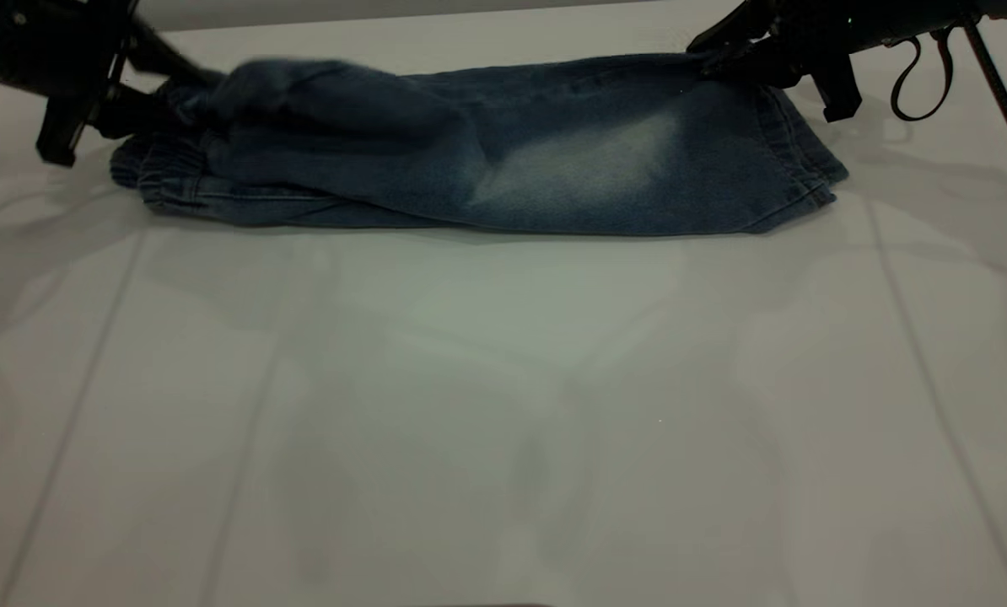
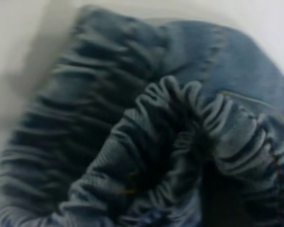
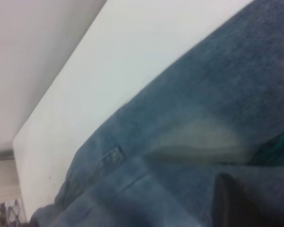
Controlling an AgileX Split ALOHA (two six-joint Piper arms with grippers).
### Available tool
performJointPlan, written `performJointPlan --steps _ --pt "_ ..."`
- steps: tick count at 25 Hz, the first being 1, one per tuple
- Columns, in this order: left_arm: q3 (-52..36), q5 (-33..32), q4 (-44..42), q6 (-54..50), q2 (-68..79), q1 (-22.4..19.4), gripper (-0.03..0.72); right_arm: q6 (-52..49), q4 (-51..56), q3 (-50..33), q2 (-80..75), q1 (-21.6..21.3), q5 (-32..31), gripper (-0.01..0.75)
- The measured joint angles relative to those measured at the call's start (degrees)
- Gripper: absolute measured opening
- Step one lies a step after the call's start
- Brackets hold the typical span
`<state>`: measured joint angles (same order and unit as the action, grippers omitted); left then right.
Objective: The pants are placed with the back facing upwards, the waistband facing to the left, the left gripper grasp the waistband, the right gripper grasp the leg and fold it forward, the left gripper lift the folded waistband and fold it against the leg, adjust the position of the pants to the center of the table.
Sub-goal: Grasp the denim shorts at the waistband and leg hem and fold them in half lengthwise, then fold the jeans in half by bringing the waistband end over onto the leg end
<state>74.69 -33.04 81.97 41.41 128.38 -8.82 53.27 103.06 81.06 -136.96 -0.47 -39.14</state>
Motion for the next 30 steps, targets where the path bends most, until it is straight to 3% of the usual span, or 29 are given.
performJointPlan --steps 3,5,10,15,22,30 --pt "0.0 -3.55 4.9 4.29 0.0 0.0 0.497 1.76 0.0 0.71 0.0 -0.32 -3.32 0.286" --pt "0.0 -5.75 6.94 5.99 0.0 -0.07 0.562 3.51 -0.15 1.94 0.0 -0.7 -6.5 0.372" --pt "0.0 -9.12 8.34 11.64 -0.12 -0.41 0.591 5.81 -0.32 5.0 0.18 -1.54 -14.55 0.506" --pt "0.0 -8.14 -1.54 12.66 -3.93 -0.62 0.584 5.92 -4.31 5.14 0.84 -1.42 -19.08 0.527" --pt "0.0 -0.7 -23.92 -3.1 -8.28 -0.98 0.583 5.92 -6.48 5.14 1.02 -0.62 -19.59 0.527" --pt "0.04 0.25 -27.12 -9.62 -3.21 -1.04 0.583 5.92 -6.54 5.14 1.02 -0.62 -19.53 0.527"
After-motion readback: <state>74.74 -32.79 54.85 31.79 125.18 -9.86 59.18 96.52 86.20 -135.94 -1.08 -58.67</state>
